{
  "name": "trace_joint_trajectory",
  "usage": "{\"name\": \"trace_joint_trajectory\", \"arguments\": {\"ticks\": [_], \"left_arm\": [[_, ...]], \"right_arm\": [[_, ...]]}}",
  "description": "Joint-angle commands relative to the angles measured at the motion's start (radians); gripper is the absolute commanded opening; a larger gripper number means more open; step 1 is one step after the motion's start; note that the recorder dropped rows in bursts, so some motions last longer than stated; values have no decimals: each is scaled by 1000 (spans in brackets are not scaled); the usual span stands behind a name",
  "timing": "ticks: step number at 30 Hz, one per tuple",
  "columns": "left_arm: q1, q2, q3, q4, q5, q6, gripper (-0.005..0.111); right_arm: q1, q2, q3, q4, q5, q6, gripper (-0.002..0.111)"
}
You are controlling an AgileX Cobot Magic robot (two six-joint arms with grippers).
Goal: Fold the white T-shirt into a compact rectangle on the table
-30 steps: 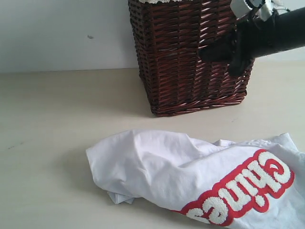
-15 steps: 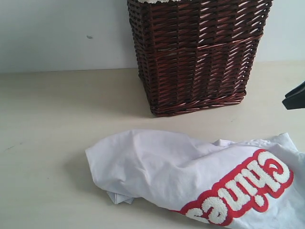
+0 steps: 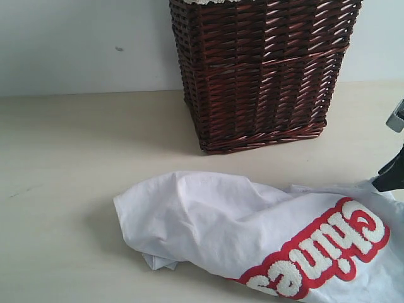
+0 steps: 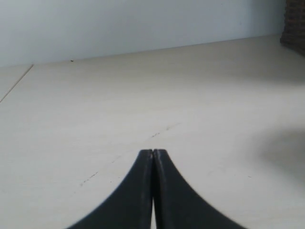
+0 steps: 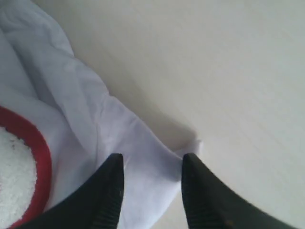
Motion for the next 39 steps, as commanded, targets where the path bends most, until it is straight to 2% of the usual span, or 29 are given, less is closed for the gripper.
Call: {"name": "trace_joint_trajectory", "arguments": {"ticks": [1,5,6,10,14,21,23,25,26,27,28,30,36,37,39], "left_arm": [[-5,-6,-1,-3,-6,1,0],[-5,-6,-1,-3,-6,1,0],[-5,-6,-1,-3,-6,1,0],[-5,-6,-1,-3,-6,1,0],[-5,-6,-1,-3,-6,1,0],[-5,-6,-1,-3,-6,1,0],[-5,-6,-1,-3,-6,1,0],[-5,-6,-1,-3,-6,1,0],[-5,-6,-1,-3,-6,1,0],[-5,-6,-1,-3,-6,1,0],[-5,-6,-1,-3,-6,1,0],[-5,-6,-1,-3,-6,1,0],[-5,-6,-1,-3,-6,1,0],[-5,-6,-1,-3,-6,1,0],[-5,-6,-1,-3,-6,1,0]], "right_arm": [[-3,15,3,-12,-4,6,40],[-3,47,3,-12,-43,7,37],[-3,53,3,-8,-50,7,33],[-3,41,3,60,-62,-41,0],[-3,-2,3,200,-95,-168,0],[-3,-63,3,564,-353,-363,0],[-3,-61,3,565,-369,-355,0],[-3,-57,3,421,-252,-317,7],[-3,-57,3,267,-116,-267,23],[-3,-57,3,212,-75,-239,33],[-3,-48,3,113,-33,-144,50],[-9,-17,3,10,-68,-46,55],[-15,77,3,-12,-74,-7,49],[-15,82,3,-20,-74,-7,45],[-15,83,3,-15,-74,-7,24]]}}
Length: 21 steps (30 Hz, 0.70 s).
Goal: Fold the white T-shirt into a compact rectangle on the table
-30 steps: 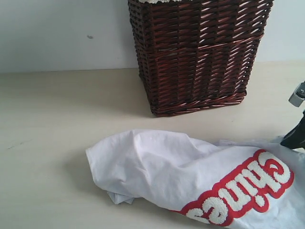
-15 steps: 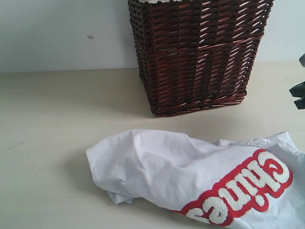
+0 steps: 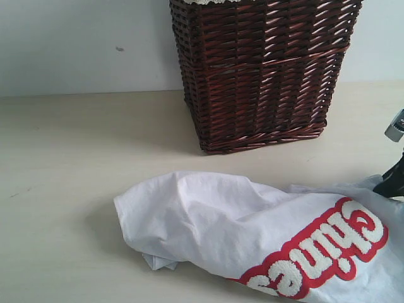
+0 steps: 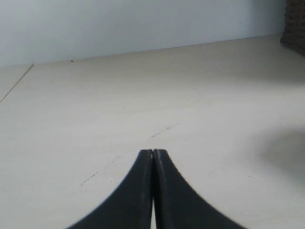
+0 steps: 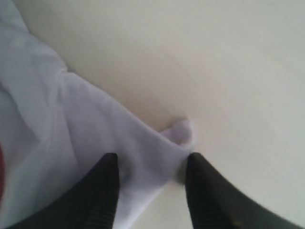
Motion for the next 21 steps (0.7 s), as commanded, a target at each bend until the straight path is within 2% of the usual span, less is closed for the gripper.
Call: {"name": "trace_joint_trajectory", "arguments": {"ticks": [1,2,3,10,17,21], "left_arm": [[-5,-6,-1,-3,-6,1,0],[-5,-6,-1,-3,-6,1,0],[-5,-6,-1,-3,-6,1,0],[-5,-6,-1,-3,-6,1,0],[-5,-6,-1,-3,-6,1,0],[-5,-6,-1,-3,-6,1,0]], "right_arm": [[-4,19,2,-5,4,0,14],[-4,19,2,2,4,-12,5],[-4,19,2,11,4,-19,0],[-4,-60,2,191,-25,-120,0],[-4,-170,2,631,-326,-291,0],[-4,-138,2,820,-402,-425,0]]}}
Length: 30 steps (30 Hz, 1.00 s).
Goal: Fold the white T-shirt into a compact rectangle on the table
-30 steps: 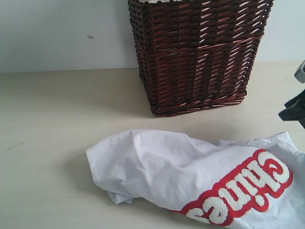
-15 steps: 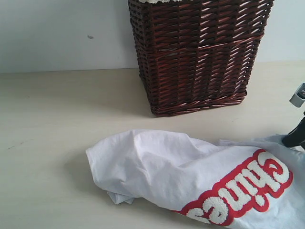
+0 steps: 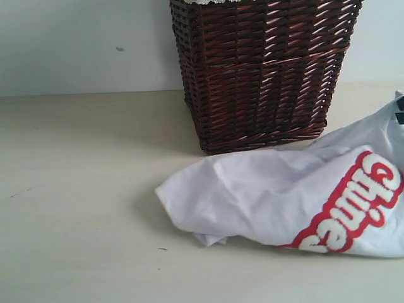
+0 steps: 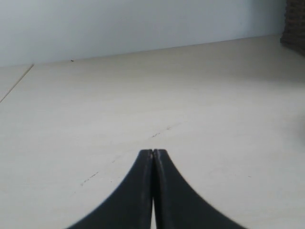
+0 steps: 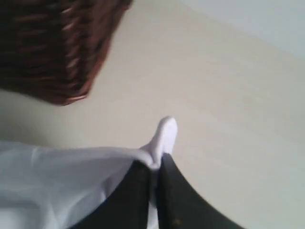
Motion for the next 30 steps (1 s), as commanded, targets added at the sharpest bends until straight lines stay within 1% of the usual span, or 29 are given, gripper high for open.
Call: {"name": "trace_joint_trajectory", "arguments": {"ticks": [1,2,3,4,5,7,10,11,13,14,15,16,17,19,20,22,27,28,30], "left_arm": [[-5,-6,-1,-3,-6,1,0],[-5,-6,-1,-3,-6,1,0],[-5,-6,-1,-3,-6,1,0],[-5,-6,-1,-3,-6,1,0],[-5,-6,-1,-3,-6,1,0],[-5,-6,-1,-3,-6,1,0],[-5,-6,-1,-3,-6,1,0],[-5,-6,-1,-3,-6,1,0],[-5,-6,-1,-3,-6,1,0],[-5,-6,-1,-3,-6,1,0],[-5,-6,-1,-3,-6,1,0],[-5,-6,-1,-3,-6,1,0],[-5,-6,-1,-3,-6,1,0],[-5,-6,-1,-3,-6,1,0],[-5,-6,-1,-3,-6,1,0],[-5,-6,-1,-3,-6,1,0],[-5,-6,-1,-3,-6,1,0],[-5,-6,-1,-3,-6,1,0],[-5,-6,-1,-3,-6,1,0]], "right_arm": [[-4,41,2,180,-91,-143,2],[-4,60,2,180,-86,-143,7],[-4,97,2,169,-79,-143,20],[-4,117,2,169,-79,-143,29],[-4,144,2,169,-82,-143,45],[-4,152,2,169,-72,-143,59],[-4,73,2,169,-45,-143,61],[-4,18,2,157,-8,-143,61],[-4,-67,2,-56,164,-143,61],[-4,-103,2,-337,383,-143,61],[8,-106,2,-491,526,-143,61],[29,-94,15,-716,730,-122,61],[37,-83,37,-779,746,-95,61],[39,-66,137,-811,572,-69,61],[39,-60,192,-808,421,-99,61],[39,-59,237,-833,345,-122,61],[39,-54,292,-877,296,-129,59],[39,-48,295,-877,263,-127,56],[39,-41,295,-873,193,-117,43]]}}
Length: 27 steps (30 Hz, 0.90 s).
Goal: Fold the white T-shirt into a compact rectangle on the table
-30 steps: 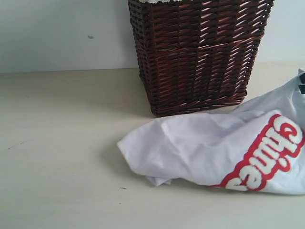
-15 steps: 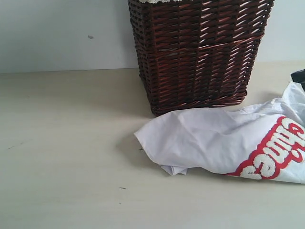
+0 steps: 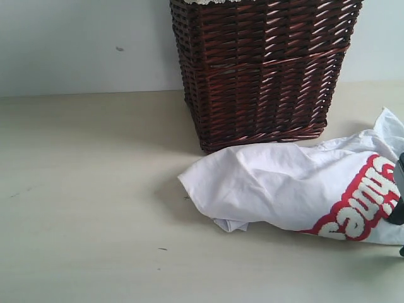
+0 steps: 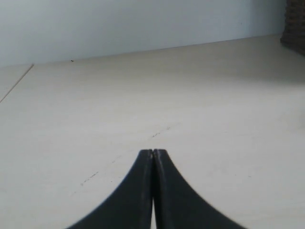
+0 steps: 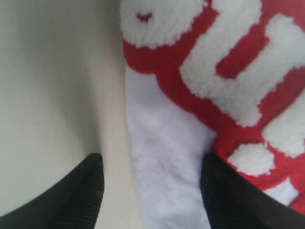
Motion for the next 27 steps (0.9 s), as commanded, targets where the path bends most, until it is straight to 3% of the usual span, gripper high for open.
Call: {"name": "trace_joint_trajectory", "arguments": {"ticks": [1,3,4,8,13,18,24,27], "left_arm": [[-5,-6,-1,-3,-6,1,0],[-5,-6,-1,-3,-6,1,0],[-5,-6,-1,-3,-6,1,0],[-5,-6,-1,-3,-6,1,0],[-5,-6,-1,-3,-4,1,0],[-5,-6,-1,-3,-4,1,0],[-5,-6,-1,-3,-4,1,0],[-5,-6,-1,-3,-4,1,0]], "right_arm": [[0,14,11,7,-164,8,29],[0,12,8,29,-213,8,6],[0,5,2,44,-220,10,0],[0,-49,-48,149,-76,10,0],[0,-140,-160,271,411,8,0],[2,-144,-242,321,437,8,0],[2,-48,-259,331,-20,128,1],[2,10,-259,262,-177,164,11]]}}
